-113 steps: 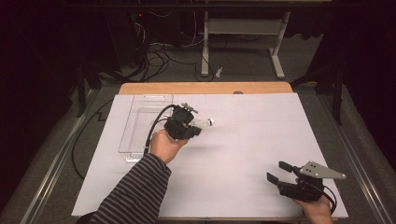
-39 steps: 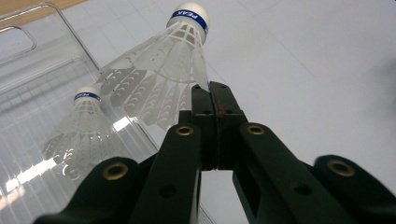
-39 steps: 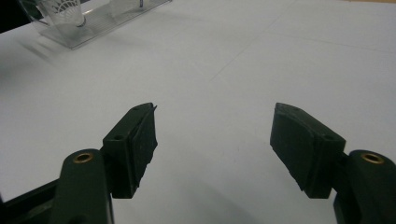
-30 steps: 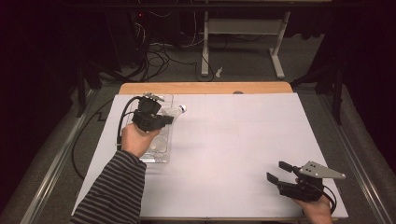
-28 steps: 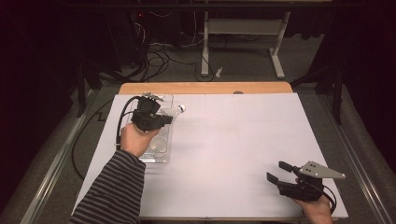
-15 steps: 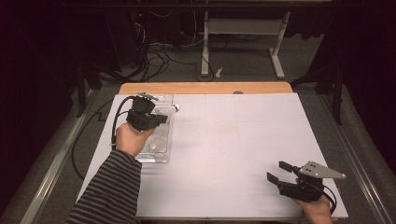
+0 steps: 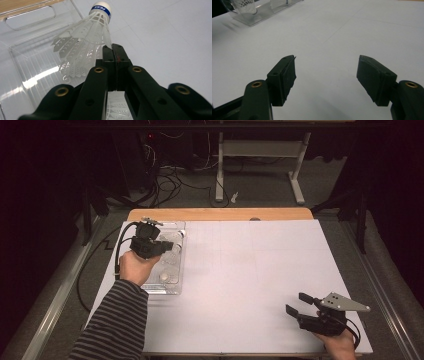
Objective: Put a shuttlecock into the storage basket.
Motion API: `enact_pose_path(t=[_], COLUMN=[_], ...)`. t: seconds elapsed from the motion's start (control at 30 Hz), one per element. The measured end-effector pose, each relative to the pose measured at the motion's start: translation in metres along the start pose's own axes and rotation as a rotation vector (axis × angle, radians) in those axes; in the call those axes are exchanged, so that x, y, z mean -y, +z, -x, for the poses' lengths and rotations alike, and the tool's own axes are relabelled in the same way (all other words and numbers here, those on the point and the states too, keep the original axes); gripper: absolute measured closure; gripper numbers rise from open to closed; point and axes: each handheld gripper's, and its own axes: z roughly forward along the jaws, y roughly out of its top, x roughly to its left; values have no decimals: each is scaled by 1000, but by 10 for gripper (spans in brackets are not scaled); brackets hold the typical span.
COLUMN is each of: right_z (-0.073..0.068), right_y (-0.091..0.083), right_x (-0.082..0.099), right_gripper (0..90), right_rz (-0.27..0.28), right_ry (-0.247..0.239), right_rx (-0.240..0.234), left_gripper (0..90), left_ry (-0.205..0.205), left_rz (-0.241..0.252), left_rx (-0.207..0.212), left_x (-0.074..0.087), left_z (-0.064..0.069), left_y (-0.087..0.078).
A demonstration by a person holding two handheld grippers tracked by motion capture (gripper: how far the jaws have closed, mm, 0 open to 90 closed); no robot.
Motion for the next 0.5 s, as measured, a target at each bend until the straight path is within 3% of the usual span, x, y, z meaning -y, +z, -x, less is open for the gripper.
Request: enact_pose_path(t=[0.5], right_z=[0], right_y=[0], right_x=[0], right_gripper=[319], right_rz=[-1], right_ry=[-1], right_rx=[-1], left_gripper=[899], left_ry=[-36], left_rz=[3], left_rx=[-27], left_x=[1], left_z=[-11], left_y=[1])
